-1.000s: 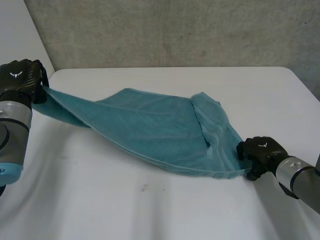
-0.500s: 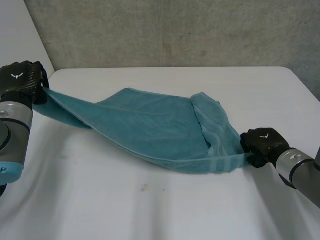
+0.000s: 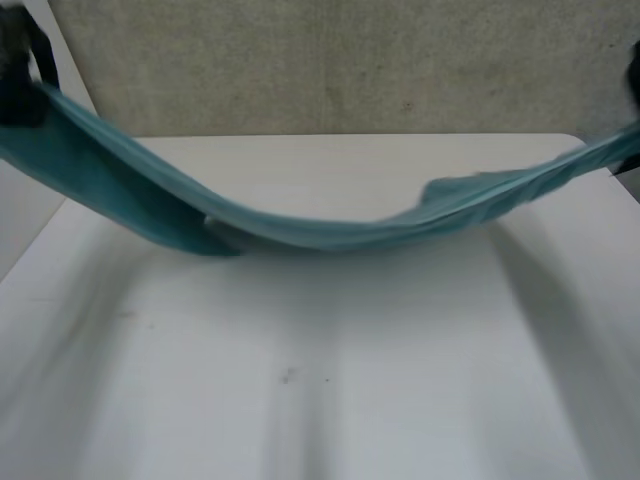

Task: Fold the laundry

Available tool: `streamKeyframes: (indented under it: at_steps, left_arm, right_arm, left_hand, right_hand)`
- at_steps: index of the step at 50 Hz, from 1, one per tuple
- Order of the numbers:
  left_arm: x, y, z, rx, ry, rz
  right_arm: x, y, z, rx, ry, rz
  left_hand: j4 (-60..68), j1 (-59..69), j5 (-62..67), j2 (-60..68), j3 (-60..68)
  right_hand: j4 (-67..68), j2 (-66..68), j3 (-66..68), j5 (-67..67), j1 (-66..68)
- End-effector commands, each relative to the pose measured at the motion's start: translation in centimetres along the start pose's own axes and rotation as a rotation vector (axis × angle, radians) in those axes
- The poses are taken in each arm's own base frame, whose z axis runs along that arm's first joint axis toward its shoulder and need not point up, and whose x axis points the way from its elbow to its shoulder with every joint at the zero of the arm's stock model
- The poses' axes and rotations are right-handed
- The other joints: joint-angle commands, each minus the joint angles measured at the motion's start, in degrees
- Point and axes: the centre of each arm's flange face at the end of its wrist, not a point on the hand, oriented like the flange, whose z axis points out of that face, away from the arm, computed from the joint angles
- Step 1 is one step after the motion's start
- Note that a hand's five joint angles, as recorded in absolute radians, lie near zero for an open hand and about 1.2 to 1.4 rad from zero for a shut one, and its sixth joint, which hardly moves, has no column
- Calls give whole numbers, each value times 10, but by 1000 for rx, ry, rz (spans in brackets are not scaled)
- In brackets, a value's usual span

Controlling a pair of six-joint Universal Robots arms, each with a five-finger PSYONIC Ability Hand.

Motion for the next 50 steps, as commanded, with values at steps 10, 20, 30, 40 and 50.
streamKeyframes:
  at_steps: [10, 20, 30, 40, 50]
  left_arm:
    - [8, 27, 12, -170, 105, 67]
    - [36, 129, 42, -394, 209, 187]
    - [36, 40, 124, 117, 27, 245]
    - [20, -82, 117, 588, -160, 212]
    - [30, 7, 107, 299, -55, 132]
  right_arm:
    - [-13, 33, 27, -192, -130, -105]
    - [-47, 83, 92, -303, -143, -147]
    - [6, -13, 153, 209, 306, -132]
    - [42, -85, 110, 588, 504, -21]
    - [-9, -4, 121, 351, 267, -22]
  left_hand:
    - [102, 120, 108, 102, 103]
    - [102, 120, 108, 102, 103]
    - [102, 120, 108, 102, 103]
    - [102, 120, 108, 102, 103]
    - [102, 120, 108, 102, 103]
  right_hand:
    - [118, 124, 122, 140, 238]
    - [118, 124, 122, 140, 238]
    - [118, 124, 122, 140, 238]
    - [118, 124, 122, 140, 238]
    - [118, 124, 122, 140, 238]
